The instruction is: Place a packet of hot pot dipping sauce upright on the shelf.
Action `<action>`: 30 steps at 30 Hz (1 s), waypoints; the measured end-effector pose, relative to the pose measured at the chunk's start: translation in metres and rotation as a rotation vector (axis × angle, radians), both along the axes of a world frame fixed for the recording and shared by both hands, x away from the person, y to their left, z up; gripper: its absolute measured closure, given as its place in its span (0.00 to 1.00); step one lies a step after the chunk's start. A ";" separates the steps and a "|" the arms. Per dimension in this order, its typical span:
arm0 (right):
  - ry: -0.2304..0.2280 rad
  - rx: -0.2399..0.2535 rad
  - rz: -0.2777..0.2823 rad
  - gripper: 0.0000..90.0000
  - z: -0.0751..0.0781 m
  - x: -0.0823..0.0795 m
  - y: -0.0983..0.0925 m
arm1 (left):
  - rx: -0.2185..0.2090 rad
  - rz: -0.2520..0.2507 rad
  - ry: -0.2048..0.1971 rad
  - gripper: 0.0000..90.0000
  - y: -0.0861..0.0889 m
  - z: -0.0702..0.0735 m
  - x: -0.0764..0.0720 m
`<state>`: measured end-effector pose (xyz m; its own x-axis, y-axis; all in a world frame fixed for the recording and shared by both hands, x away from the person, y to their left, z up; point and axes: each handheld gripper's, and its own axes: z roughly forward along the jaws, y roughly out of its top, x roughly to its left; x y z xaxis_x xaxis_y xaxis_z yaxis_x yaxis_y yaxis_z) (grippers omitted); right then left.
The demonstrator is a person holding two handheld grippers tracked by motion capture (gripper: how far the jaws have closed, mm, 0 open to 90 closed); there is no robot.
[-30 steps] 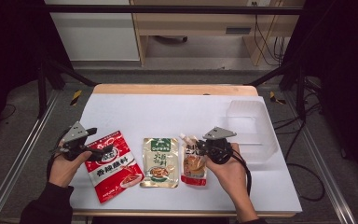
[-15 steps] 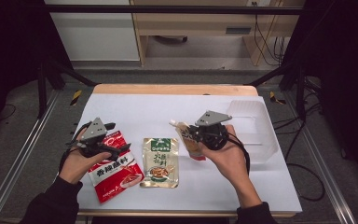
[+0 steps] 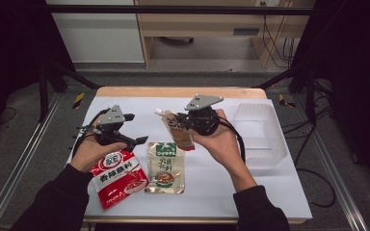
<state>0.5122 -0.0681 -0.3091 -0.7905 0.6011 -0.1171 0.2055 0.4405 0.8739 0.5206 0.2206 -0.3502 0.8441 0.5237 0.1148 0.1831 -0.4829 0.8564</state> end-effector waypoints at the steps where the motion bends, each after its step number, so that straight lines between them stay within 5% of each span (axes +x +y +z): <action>1: -0.005 0.000 0.005 0.99 0.001 0.000 0.002 | -0.002 -0.010 0.003 0.07 -0.001 0.000 0.002; 12: -0.014 0.015 0.054 0.99 0.003 -0.005 0.014 | -0.010 -0.075 0.030 0.18 -0.008 0.004 0.003; 19: -0.001 0.030 0.093 0.99 -0.002 -0.009 0.024 | -0.007 -0.126 0.048 0.43 -0.011 0.005 0.006; 30: 0.015 0.044 0.130 0.99 -0.007 -0.013 0.034 | 0.014 -0.176 0.100 0.68 -0.010 0.003 0.011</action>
